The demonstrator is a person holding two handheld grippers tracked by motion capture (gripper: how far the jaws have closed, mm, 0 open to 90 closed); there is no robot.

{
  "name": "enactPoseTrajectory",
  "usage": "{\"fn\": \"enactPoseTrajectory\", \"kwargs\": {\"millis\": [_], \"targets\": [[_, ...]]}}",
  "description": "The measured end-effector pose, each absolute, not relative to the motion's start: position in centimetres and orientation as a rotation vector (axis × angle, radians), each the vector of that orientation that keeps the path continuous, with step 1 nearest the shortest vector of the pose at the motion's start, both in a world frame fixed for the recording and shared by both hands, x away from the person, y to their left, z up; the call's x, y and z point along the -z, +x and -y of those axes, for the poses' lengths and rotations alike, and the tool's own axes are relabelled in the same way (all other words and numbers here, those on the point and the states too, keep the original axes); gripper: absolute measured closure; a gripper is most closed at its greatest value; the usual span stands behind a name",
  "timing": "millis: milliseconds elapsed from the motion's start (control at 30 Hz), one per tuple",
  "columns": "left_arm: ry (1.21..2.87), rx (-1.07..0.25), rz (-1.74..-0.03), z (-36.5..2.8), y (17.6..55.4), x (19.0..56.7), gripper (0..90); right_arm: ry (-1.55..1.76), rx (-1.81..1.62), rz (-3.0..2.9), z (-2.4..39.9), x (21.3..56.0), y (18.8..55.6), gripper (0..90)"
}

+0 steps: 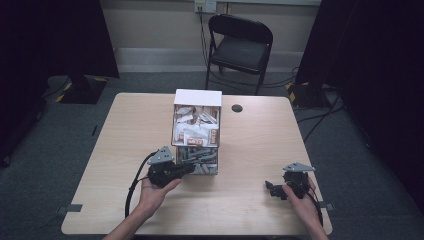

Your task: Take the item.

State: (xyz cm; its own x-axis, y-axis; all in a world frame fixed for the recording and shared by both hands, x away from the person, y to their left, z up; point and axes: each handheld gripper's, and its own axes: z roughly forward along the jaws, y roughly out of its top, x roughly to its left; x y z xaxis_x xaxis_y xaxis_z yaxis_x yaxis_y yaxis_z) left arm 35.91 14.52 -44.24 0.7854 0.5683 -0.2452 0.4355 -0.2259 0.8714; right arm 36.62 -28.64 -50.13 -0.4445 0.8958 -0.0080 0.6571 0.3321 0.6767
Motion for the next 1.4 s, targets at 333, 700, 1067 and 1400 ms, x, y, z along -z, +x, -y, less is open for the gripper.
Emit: {"fn": "enactPoseTrajectory", "kwargs": {"millis": [333, 700, 1067, 1400], "targets": [[1.856, -0.145, -0.75, -15.1, 35.7, 43.5, 90.0, 1.373, -0.86, -2.222, 28.6, 50.1, 36.6, 0.0], [1.841, -0.132, -0.728, -15.2, 35.4, 42.7, 90.0, 1.37, -0.861, -2.225, 28.6, 50.1, 36.6, 0.0], [1.825, -0.131, -0.706, -15.7, 34.9, 41.6, 90.0, 1.37, -0.861, -2.225, 28.6, 50.1, 36.6, 0.0], [1.828, -0.124, -0.705, -15.8, 34.6, 41.0, 90.0, 1.371, -0.861, -2.225, 28.6, 50.1, 36.6, 0.0]]}}
